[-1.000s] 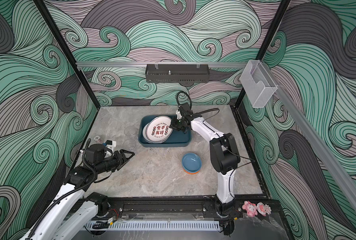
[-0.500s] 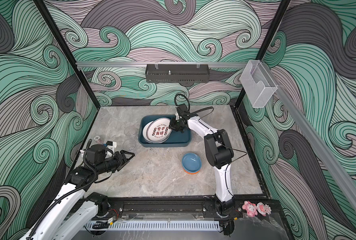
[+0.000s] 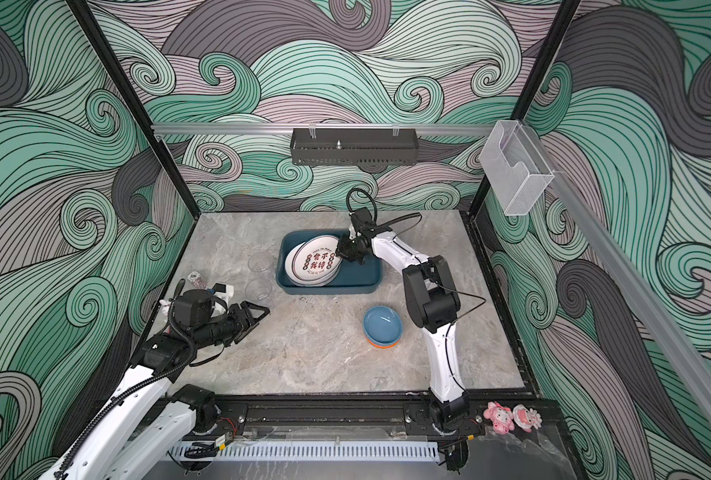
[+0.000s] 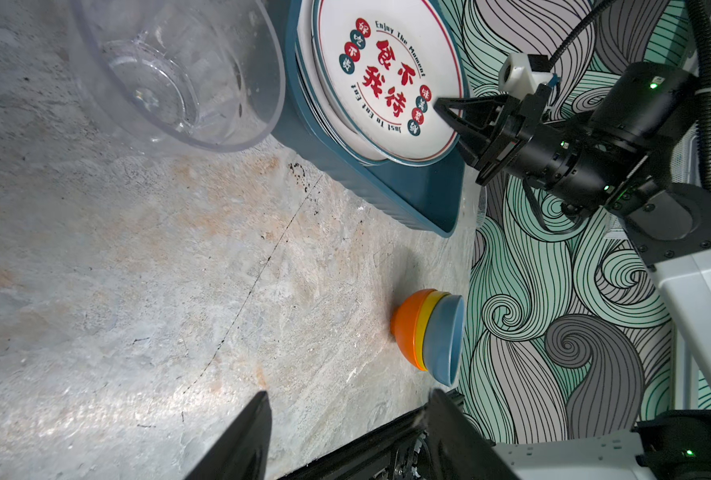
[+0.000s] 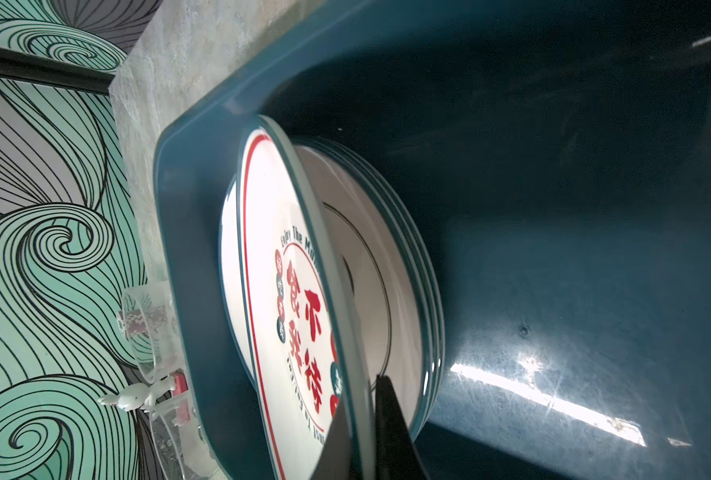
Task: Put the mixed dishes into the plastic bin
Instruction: 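Lower the red-text plate onto the plates in the bin and release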
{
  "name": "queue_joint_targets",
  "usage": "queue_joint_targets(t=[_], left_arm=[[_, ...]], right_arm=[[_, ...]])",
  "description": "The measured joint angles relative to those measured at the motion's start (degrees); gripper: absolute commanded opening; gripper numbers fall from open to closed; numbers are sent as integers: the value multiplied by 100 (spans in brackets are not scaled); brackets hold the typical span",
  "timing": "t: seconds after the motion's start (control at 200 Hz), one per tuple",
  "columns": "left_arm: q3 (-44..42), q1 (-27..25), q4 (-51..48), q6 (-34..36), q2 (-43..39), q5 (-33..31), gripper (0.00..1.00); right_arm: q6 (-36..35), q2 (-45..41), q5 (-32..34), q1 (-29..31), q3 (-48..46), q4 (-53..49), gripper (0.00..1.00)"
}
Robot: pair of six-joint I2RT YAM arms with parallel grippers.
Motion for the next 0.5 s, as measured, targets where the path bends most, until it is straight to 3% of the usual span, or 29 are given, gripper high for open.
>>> queue_joint_targets(t=[0.5], left_arm=[[-55, 0, 33, -13, 2, 2, 62]], right_arm=[[4, 221, -4, 35, 153, 26, 0]])
